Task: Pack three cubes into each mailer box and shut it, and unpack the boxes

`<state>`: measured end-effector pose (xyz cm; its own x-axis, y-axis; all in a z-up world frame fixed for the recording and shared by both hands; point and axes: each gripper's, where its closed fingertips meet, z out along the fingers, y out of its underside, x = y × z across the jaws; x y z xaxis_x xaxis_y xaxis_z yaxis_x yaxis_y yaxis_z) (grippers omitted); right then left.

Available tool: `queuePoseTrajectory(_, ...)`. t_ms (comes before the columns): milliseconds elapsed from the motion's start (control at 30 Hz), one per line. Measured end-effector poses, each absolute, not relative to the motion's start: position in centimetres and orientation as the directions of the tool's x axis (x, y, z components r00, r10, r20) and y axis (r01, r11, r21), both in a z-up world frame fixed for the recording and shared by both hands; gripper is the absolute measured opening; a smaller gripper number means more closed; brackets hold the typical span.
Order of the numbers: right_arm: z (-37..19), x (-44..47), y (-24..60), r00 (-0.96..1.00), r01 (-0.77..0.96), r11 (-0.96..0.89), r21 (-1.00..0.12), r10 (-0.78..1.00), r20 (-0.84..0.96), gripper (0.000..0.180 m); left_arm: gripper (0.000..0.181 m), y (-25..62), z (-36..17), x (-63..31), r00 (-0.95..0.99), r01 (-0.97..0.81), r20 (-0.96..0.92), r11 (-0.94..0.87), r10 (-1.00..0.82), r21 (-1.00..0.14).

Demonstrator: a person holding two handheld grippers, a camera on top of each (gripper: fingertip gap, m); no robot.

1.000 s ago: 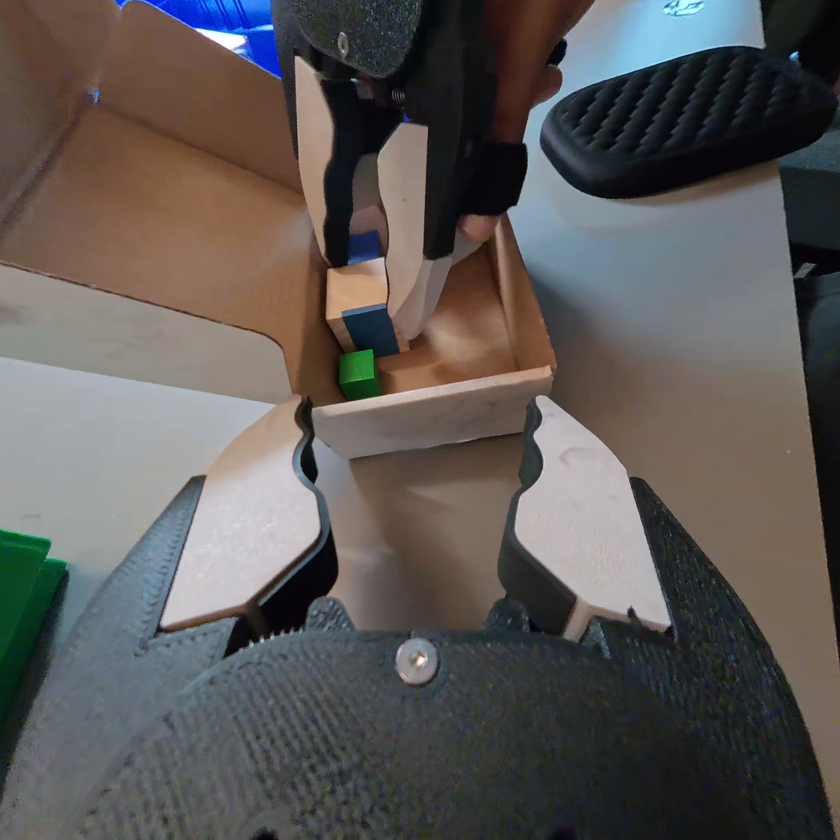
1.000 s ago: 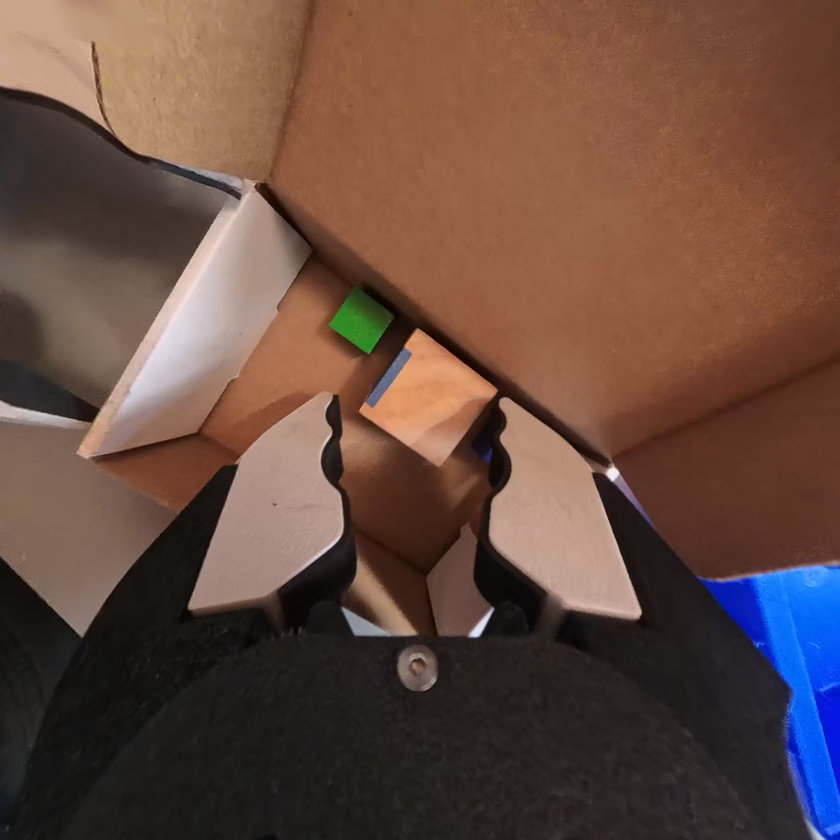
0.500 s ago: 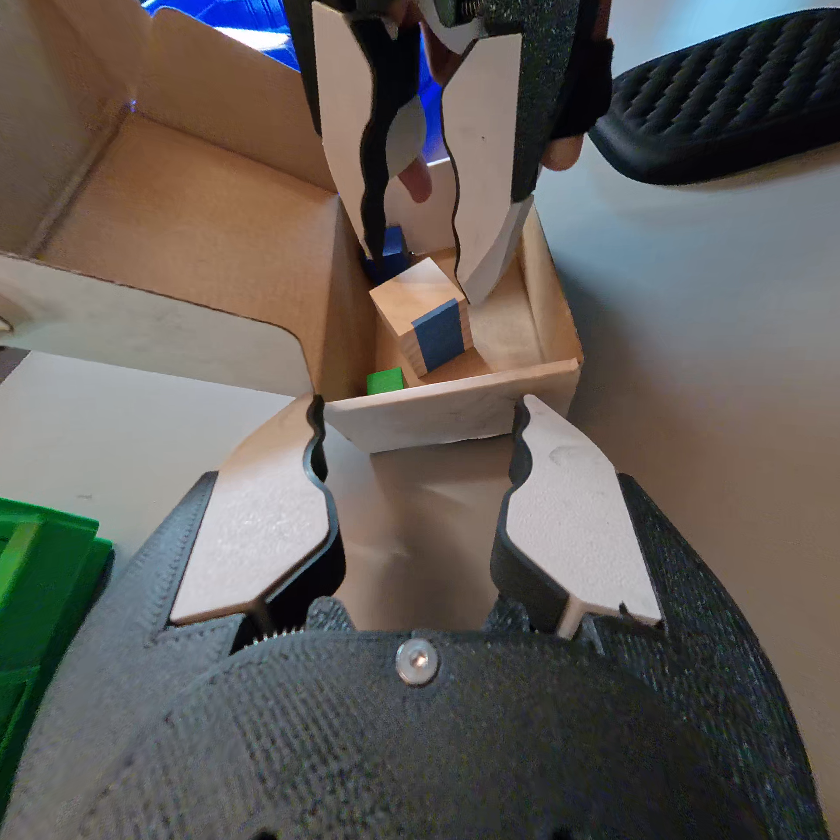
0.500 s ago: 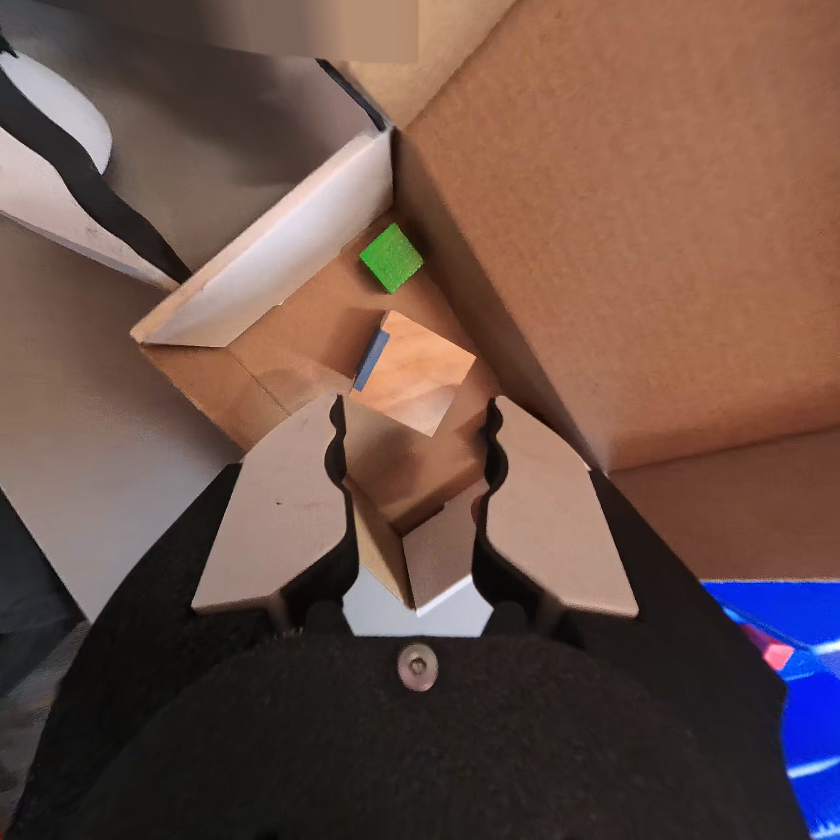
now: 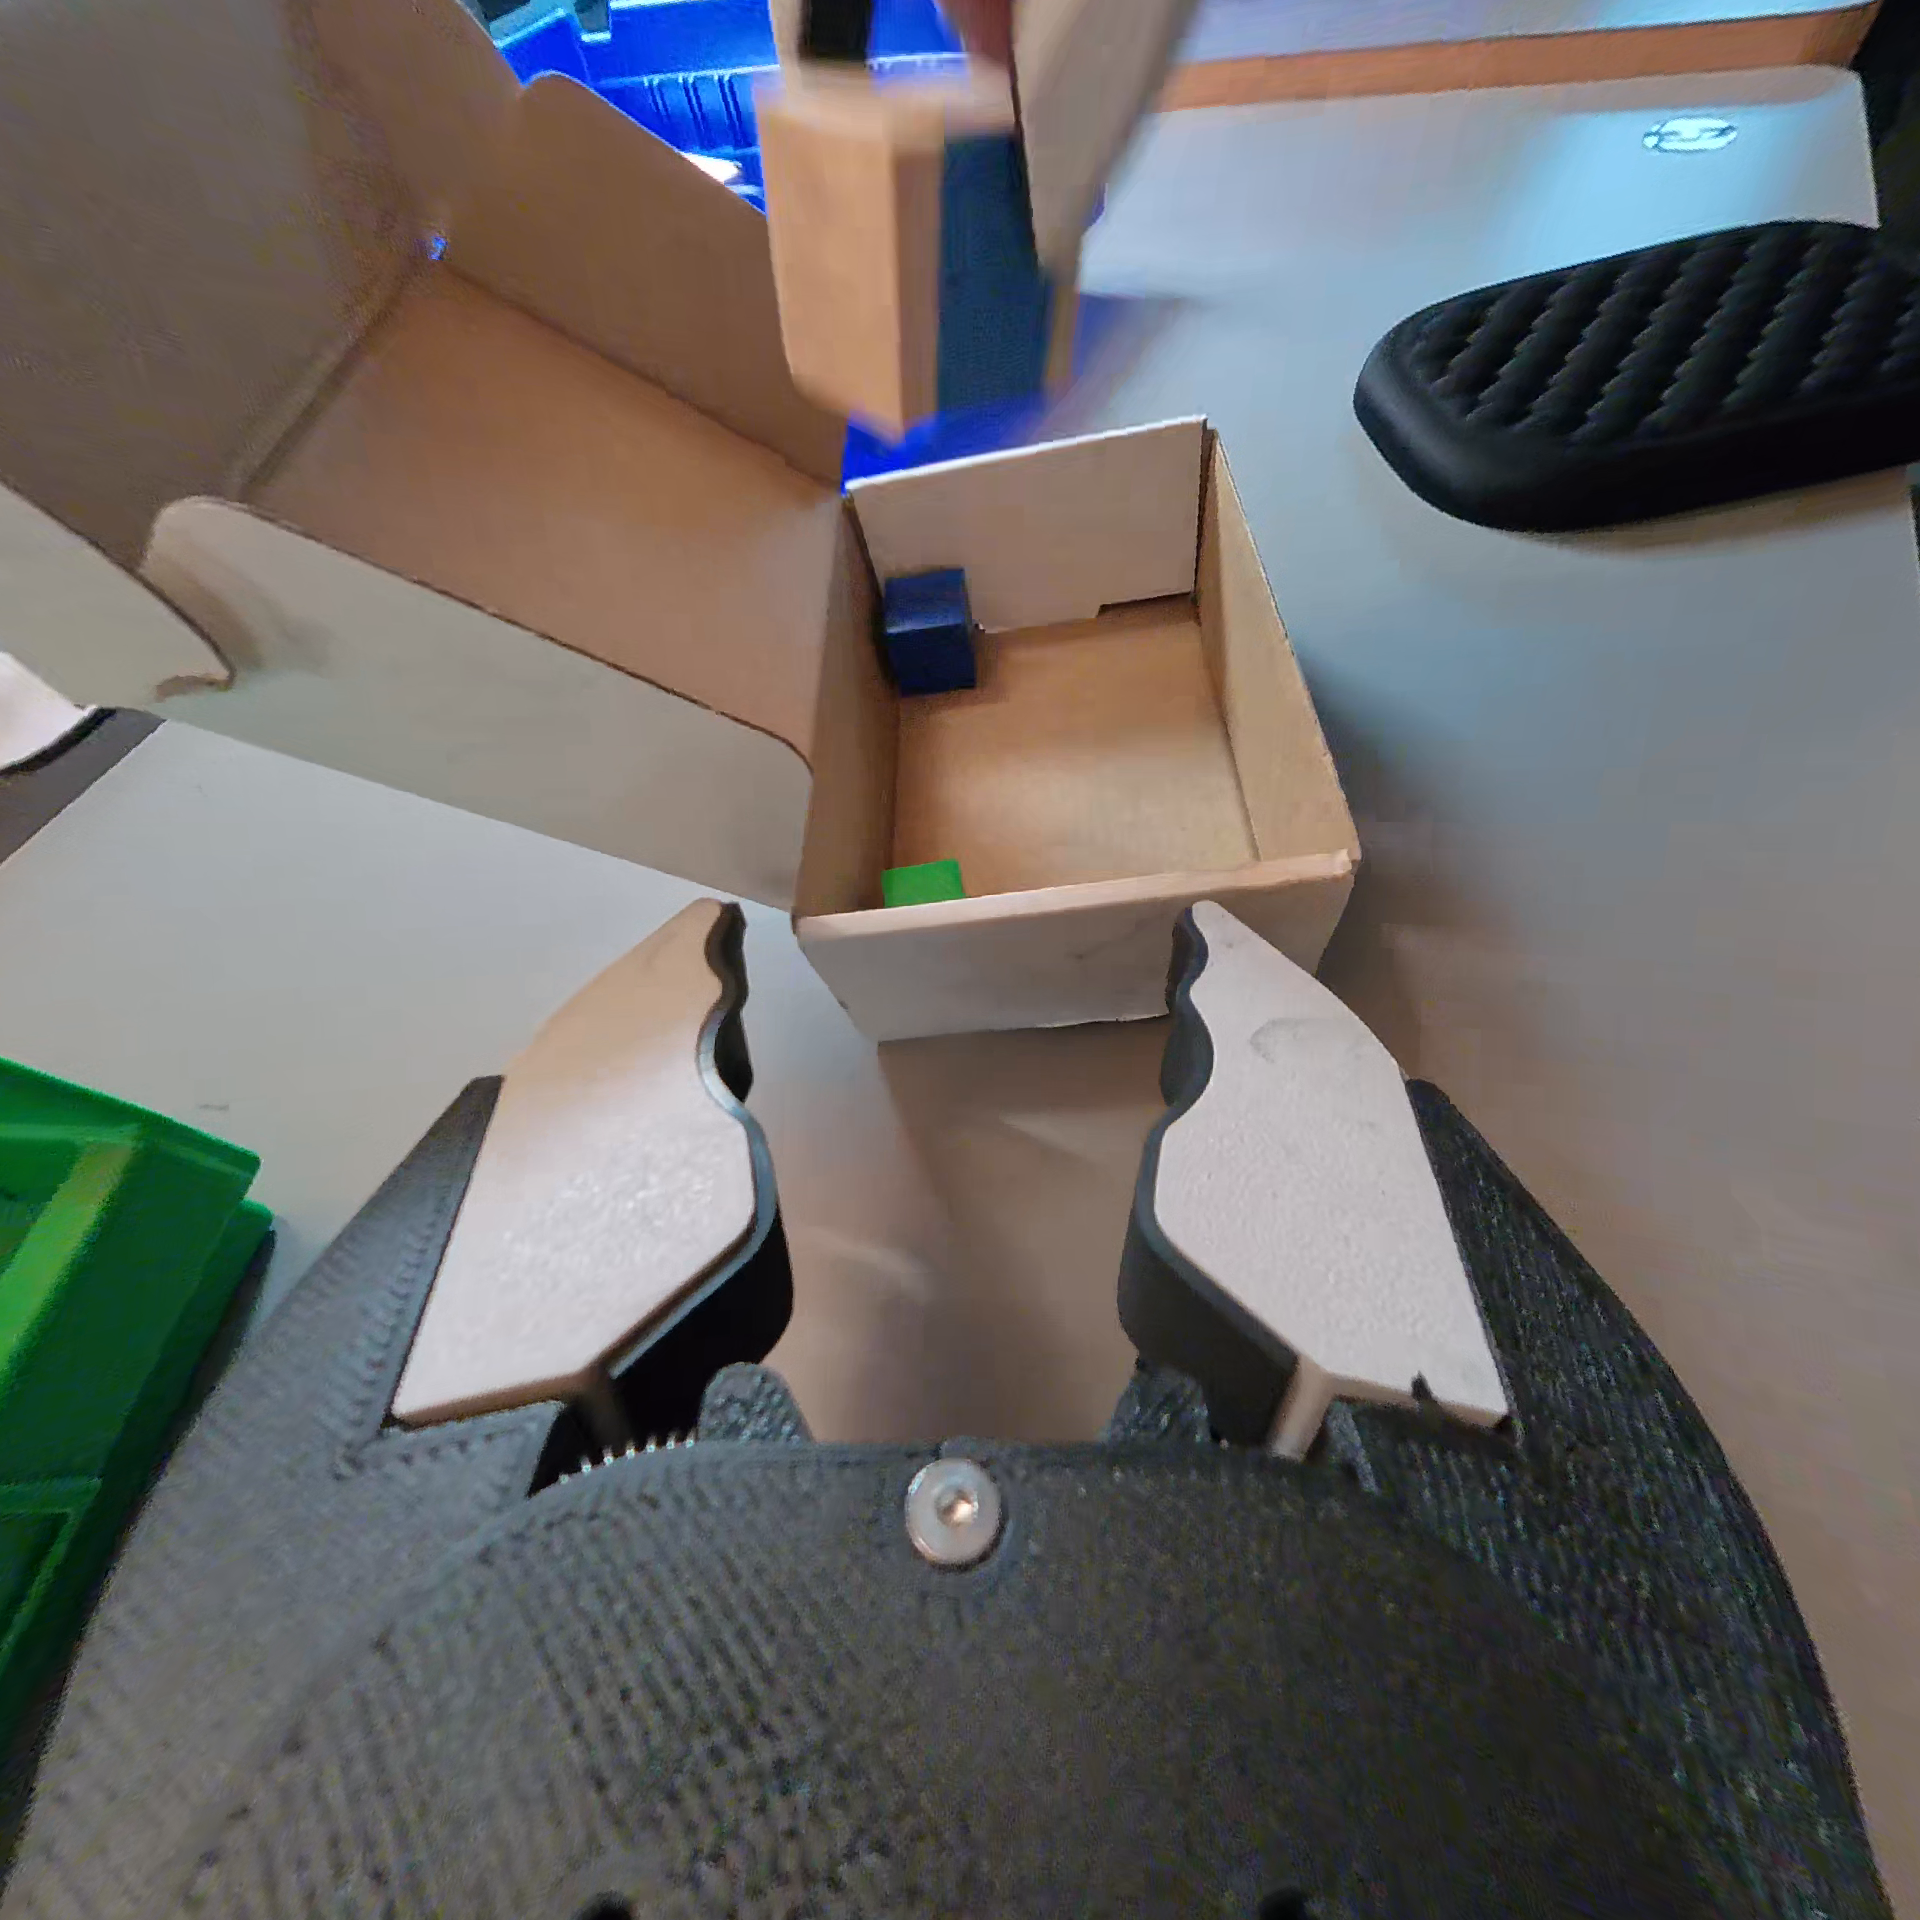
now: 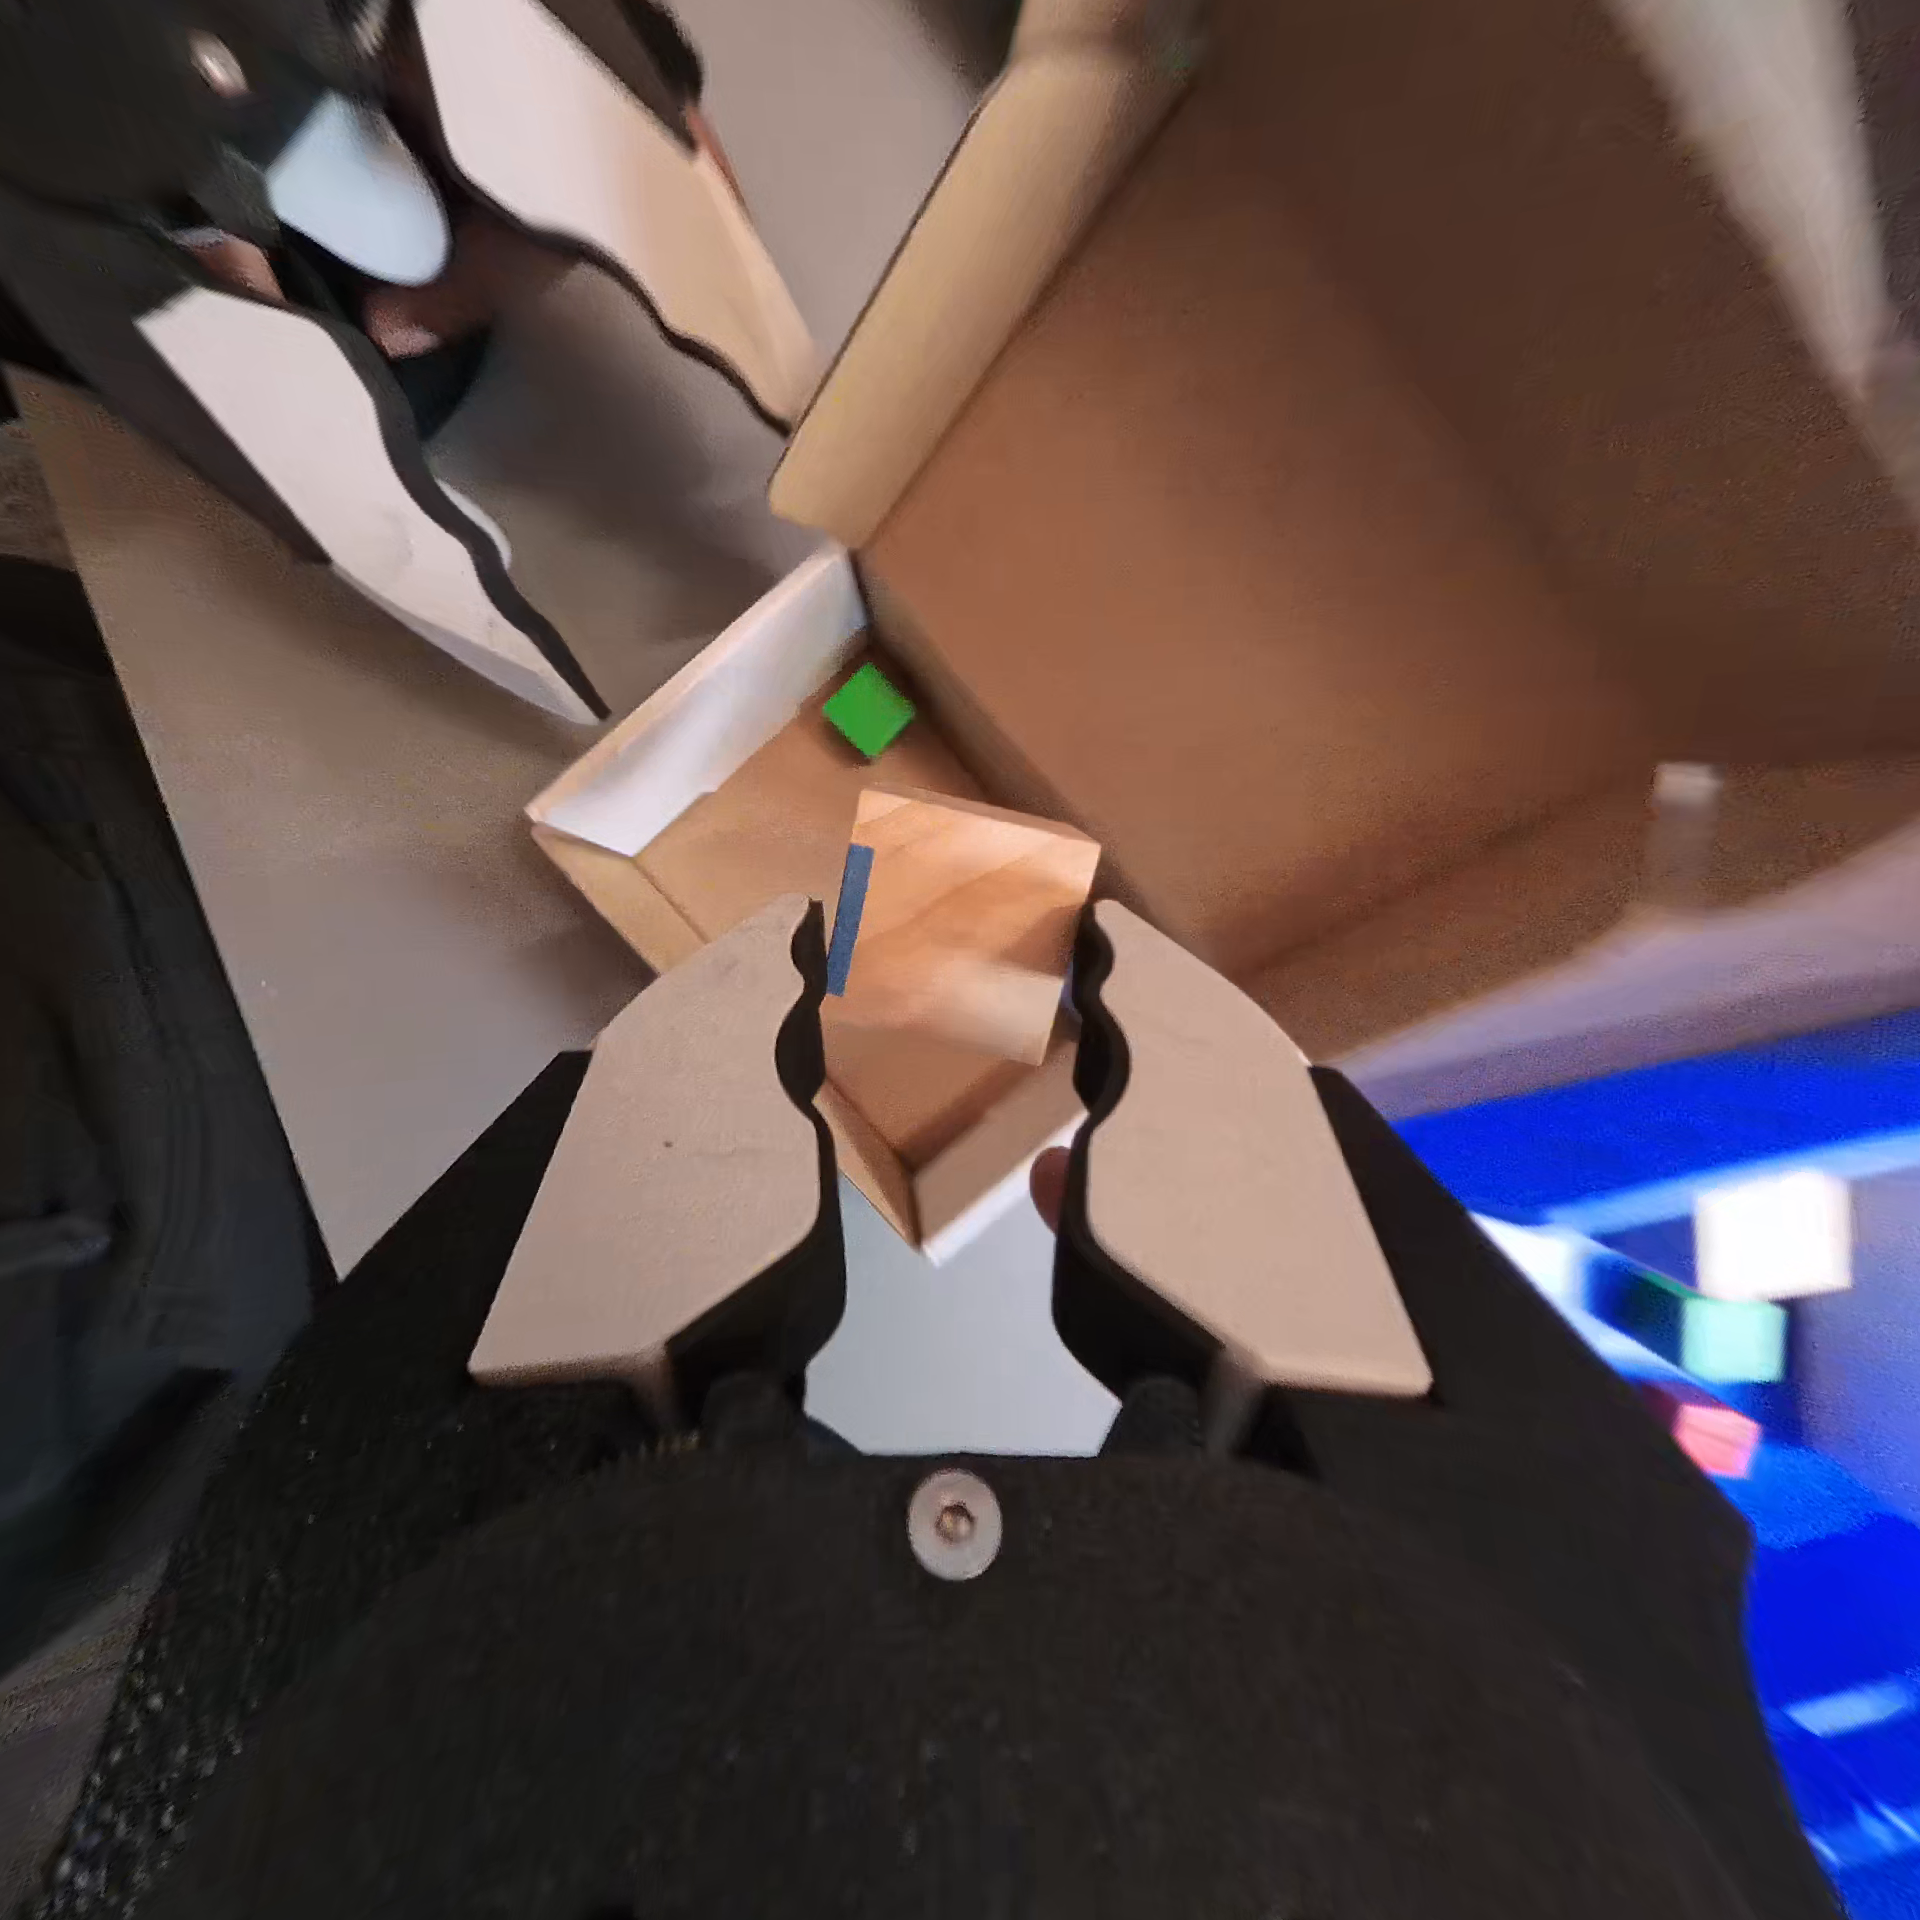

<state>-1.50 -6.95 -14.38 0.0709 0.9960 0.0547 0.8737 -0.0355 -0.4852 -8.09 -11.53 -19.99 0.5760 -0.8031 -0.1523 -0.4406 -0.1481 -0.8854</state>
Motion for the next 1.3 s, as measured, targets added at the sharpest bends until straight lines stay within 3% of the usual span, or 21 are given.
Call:
queuePoseTrajectory(100, -9.0, 1.5, -2.9, 0.097, 0.859, 0.017, -0.511, 0.976, 0.194, 0.046, 0.077, -11.5, -19.5, -8.3, 0.581, -0.415, -0.139, -0.145, -0.802, -0.898)
queuePoseTrajectory(233, -6.6, 5.9, 3.6, 0.062, 0.905, 0.099, -0.414, 0.931, 0.36, 0.046, 0.077, -11.3, -19.3, -8.4, 0.588, -0.409, -0.145, -0.138, -0.796, -0.902)
queuePoseTrajectory(500, -17.2, 11.7, 11.0, 0.041, 0.981, 0.015, -0.193, 0.959, 0.282, 0.046, 0.074, -11.0, -19.4, -8.6, 0.606, -0.398, -0.154, -0.129, -0.781, -0.908)
queuePoseTrajectory(767, -22.2, 11.1, 11.2, 0.013, 0.969, 0.035, -0.243, 0.981, 0.191, 0.046, 0.07, -10.5, -18.8, -9.2, 0.628, -0.324, -0.094, -0.15, -0.772, -0.934)
queuePoseTrajectory(1133, -23.0, 10.4, 11.8, -0.037, 0.96, 0.079, -0.27, 0.987, 0.157, 0.047, 0.07, -9.9, -19.0, -8.9, 0.632, -0.303, -0.077, -0.155, -0.771, -0.94)
queuePoseTrajectory(1300, -18.1, 9.0, 14.8, 0.097, 0.894, -0.007, -0.449, 0.98, 0.176, 0.054, 0.069, -9.8, -19.4, -8.7, 0.628, -0.319, -0.089, -0.152, -0.773, -0.936)
